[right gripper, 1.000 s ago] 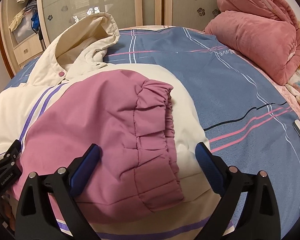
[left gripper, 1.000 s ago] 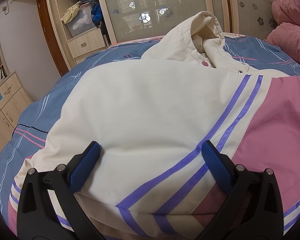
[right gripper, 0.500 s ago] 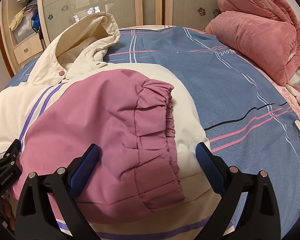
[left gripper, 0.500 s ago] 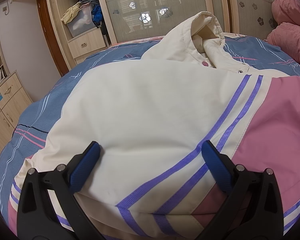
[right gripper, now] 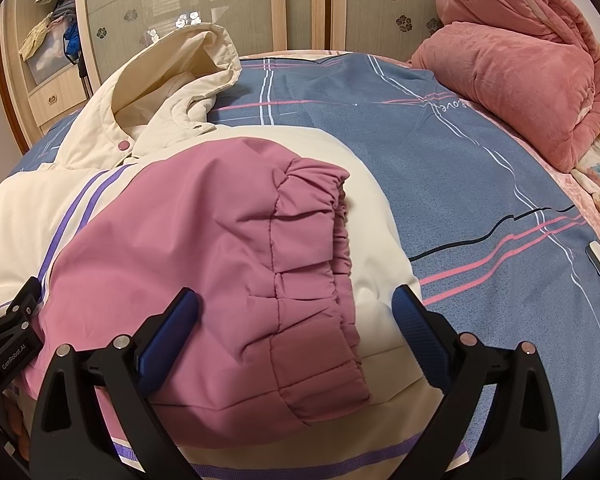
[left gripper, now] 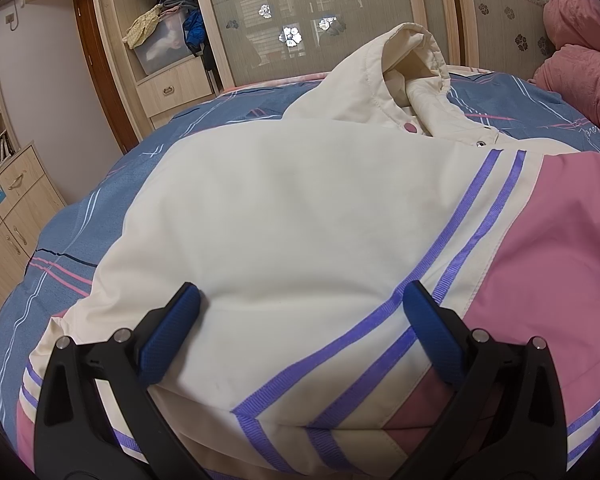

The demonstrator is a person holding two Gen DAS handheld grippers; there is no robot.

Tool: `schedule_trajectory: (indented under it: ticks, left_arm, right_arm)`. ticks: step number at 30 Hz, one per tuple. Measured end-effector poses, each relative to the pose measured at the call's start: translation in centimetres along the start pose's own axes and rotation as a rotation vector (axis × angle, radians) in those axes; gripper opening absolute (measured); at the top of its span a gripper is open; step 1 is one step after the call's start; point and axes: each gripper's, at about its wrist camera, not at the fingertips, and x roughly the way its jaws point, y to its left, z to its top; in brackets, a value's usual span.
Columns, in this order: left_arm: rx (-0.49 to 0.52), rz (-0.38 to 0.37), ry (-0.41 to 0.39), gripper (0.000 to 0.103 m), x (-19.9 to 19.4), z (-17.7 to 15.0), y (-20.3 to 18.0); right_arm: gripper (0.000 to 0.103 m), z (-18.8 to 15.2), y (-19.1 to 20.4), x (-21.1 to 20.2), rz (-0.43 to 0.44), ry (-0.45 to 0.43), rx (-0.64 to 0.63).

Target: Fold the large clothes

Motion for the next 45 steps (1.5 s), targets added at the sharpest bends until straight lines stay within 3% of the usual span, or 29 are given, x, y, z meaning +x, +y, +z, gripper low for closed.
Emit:
schedule_trajectory:
  ticks: [6,10,13,14,17,18,21,23,25,30,32,45]
  left_arm:
    - [0.0,0.0,0.0,0.101,0.0,0.0,0.0]
    - [0.0,0.0,-0.001,0.101,0.0,0.0,0.0]
    - [0.0,0.0,-0.001,0.101,0.0,0.1,0.1]
    - [0.0,0.0,0.0,0.101,0.0,0.0,0.0]
    - [-0.004,-0.006,0.008,0.101,-0.1,0.3,0.4]
    - [-0.007,-0.002,0.005,0.101,-0.4,0.5,0.4]
    - [-0.035,0.054,-0.078,0.101,-2.8,1.6,0.9]
    - [-0.047,0.005,-0.12,0.101,-4.1,2.5,1.2]
    - [-0.024,-0.023,-0.095,0.101,-3.9,3.2,0.9]
    - [0.026,-0.024,0.072,0.101,1.1,2.1,0.1]
    - [-0.004,-0.05,0.048,0.101,1.5,1.7,0.6]
    - [0.002,-0.03,0.026,0.101,1.7,1.6,0.3]
  right_arm:
    - [0.098,0.1,0.0,-0.1,0.003,-0.007,0.005]
    - [0.098,0.1,-0.5,-2.5,0.026,-0.133,0.063]
    - [0.098,0.1,-0.2,-3.9,-0.012,-0.204,0.039]
    - [0.098,0.0,0.0,-3.5,-0.013,-0.178,0.025]
    - [0.098,-0.5,0.3,0.2,0.014,0.008,0.008]
    - [0.098,-0.6,0.5,0.5,0.0,0.015,-0.004]
    - [0.098,-0.5,0.6,-0.1,-0.008,0.003,-0.019]
    - [0.098,-0.6,0.5,0.0,-0.006,0.011,-0.018]
    - [0.099,-0.7,0.5,-0.2,-0.007,0.011,-0.02]
    - [0.1,-0.8,0.5,-0.2,-0.002,0.011,-0.021]
    - [0.1,-0.2,0.9,0.5,-0.003,0.013,-0.025]
    - [0.101,-0.1,1.0,0.6,-0.005,0.014,-0.028]
